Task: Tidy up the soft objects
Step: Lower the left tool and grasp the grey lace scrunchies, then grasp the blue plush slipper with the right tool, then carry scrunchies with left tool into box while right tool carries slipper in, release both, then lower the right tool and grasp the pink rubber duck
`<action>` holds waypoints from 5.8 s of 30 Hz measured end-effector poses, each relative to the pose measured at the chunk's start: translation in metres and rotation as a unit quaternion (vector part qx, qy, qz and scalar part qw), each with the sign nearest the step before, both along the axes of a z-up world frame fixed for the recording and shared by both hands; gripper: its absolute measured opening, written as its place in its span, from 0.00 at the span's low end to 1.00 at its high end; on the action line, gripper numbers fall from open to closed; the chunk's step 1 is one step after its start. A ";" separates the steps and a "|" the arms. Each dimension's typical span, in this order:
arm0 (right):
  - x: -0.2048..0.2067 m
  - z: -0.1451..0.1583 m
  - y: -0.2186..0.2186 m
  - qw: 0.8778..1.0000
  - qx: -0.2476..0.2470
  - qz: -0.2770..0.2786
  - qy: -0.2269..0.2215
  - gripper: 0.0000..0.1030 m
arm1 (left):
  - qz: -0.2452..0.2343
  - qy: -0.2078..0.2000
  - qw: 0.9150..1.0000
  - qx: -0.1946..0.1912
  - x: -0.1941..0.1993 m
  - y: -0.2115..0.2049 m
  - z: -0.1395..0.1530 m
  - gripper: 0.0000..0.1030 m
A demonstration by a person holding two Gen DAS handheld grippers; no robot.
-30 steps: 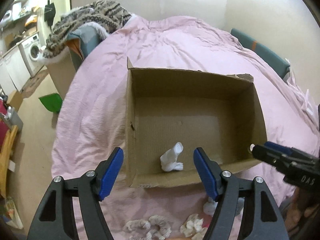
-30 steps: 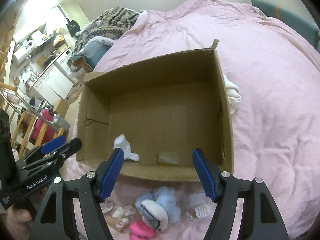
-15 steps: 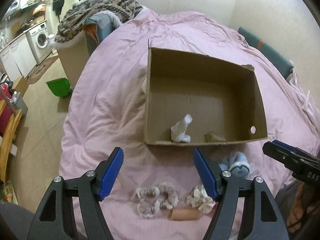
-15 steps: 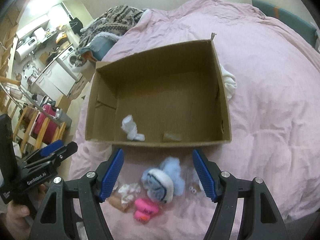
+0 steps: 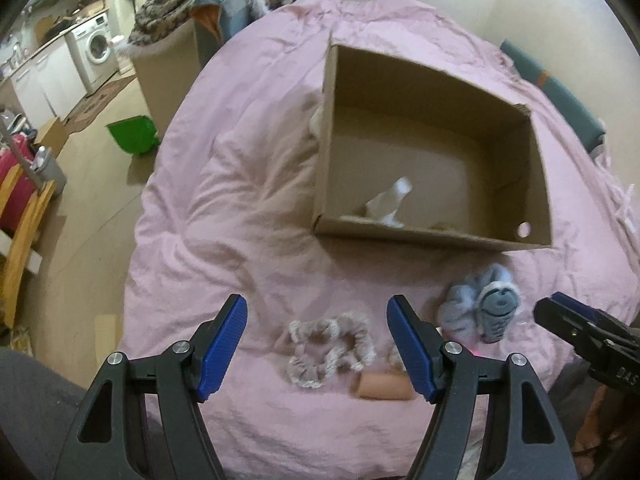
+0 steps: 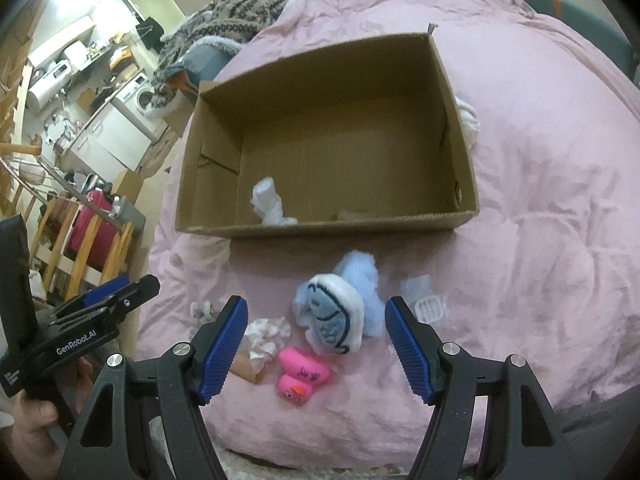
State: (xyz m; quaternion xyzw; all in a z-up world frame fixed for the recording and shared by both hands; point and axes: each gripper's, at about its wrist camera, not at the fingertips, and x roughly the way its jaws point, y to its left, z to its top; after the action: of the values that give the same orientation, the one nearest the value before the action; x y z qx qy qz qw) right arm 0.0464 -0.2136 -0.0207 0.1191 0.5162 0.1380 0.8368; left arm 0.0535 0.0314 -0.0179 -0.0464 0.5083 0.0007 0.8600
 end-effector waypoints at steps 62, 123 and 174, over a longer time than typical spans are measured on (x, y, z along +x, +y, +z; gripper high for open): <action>0.051 -0.078 0.023 0.990 -0.024 0.015 0.135 0.72 | -0.015 0.095 0.995 -0.025 0.024 -0.014 -0.046 0.14; 0.101 -0.029 -0.010 1.000 -0.020 -0.014 0.006 0.32 | -0.055 -0.040 0.997 0.019 0.123 -0.041 -0.016 0.15; 0.057 0.015 -0.025 0.998 0.020 -0.041 -0.051 0.78 | -0.041 -0.066 0.997 0.013 0.060 -0.030 0.022 0.67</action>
State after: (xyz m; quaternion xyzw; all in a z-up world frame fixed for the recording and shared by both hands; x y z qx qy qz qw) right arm 0.1033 -0.2389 -0.0060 0.1491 0.4643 0.1196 0.8648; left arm 0.1135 0.0012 0.0037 -0.0145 0.4515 -0.0312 0.8916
